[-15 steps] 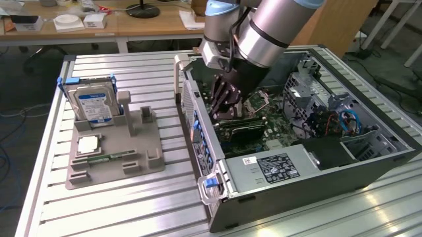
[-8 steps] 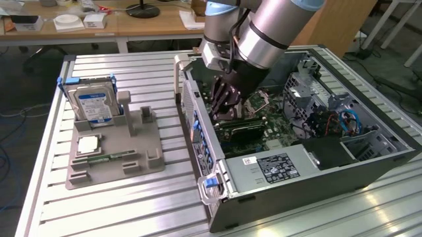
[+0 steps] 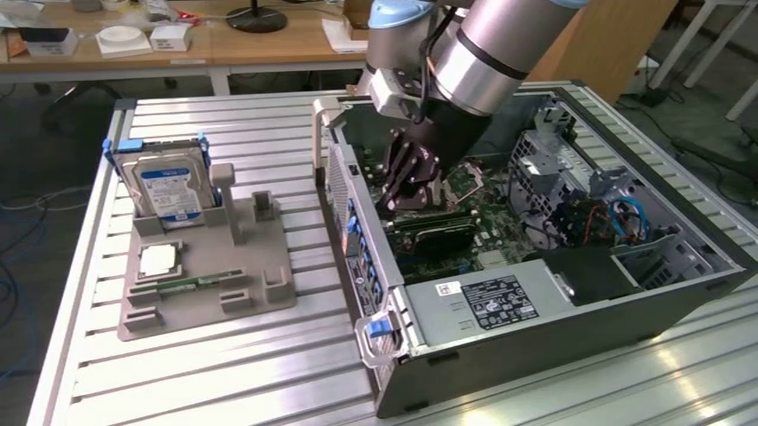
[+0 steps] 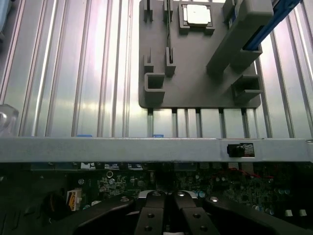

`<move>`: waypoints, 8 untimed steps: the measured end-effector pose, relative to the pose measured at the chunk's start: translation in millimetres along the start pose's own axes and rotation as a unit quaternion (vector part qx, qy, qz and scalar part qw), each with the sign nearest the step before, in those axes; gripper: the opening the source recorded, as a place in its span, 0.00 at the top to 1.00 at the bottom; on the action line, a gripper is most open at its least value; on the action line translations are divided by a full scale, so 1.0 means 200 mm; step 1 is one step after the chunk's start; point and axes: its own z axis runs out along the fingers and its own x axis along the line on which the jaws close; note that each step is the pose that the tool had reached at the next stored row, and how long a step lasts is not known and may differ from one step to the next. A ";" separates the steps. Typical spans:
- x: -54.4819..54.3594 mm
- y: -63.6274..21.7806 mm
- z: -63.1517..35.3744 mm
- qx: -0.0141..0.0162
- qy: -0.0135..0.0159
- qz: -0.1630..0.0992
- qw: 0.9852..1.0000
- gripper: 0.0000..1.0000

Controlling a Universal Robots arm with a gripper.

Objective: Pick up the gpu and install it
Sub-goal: 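Press down on the gpu until it lock into place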

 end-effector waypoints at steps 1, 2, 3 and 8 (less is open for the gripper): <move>0.00 0.000 -0.001 0.000 0.000 0.000 1.000 0.90; 0.00 0.000 -0.001 0.000 0.000 0.000 1.000 0.90; 0.00 -0.001 -0.001 0.001 0.000 0.000 1.000 0.90; 0.00 -0.003 0.009 0.015 0.005 0.000 1.000 0.90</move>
